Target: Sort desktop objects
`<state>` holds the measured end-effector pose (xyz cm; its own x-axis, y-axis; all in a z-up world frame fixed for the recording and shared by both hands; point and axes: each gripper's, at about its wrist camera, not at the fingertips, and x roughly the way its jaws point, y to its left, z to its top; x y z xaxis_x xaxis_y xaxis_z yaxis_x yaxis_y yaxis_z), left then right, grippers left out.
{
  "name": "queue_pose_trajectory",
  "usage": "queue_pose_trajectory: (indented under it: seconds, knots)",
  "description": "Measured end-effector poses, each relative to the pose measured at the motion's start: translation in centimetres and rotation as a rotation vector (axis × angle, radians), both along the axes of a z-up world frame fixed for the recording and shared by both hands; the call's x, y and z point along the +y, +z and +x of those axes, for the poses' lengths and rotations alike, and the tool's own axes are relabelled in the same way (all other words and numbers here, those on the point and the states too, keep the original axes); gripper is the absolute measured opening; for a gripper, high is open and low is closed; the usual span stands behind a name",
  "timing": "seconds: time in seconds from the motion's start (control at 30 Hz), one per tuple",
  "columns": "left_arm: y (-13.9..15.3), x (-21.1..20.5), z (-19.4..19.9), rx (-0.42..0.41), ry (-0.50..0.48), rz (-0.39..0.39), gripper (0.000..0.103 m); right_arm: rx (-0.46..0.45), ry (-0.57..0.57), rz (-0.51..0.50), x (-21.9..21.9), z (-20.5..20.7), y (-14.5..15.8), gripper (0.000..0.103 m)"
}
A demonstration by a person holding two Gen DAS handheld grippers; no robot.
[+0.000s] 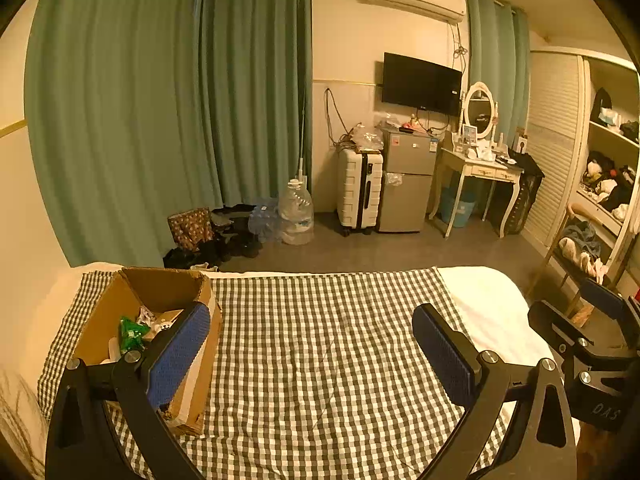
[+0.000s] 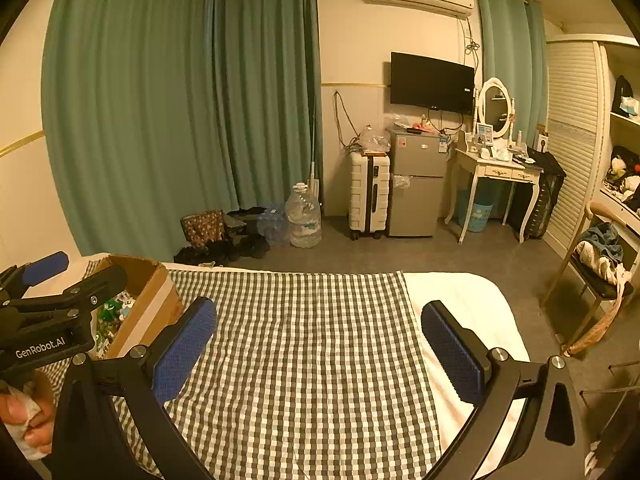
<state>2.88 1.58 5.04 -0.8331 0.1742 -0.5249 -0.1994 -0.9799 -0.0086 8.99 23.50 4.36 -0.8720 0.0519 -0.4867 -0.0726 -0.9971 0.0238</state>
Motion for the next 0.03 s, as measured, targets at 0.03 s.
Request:
queue_pose_trajectory:
  seconds: [0.03]
  knots:
    - [-0.02, -0.02, 0.01, -0.002, -0.001, 0.0, 0.103, 0.001, 0.0, -0.001, -0.34, 0.09, -0.07, 0.103]
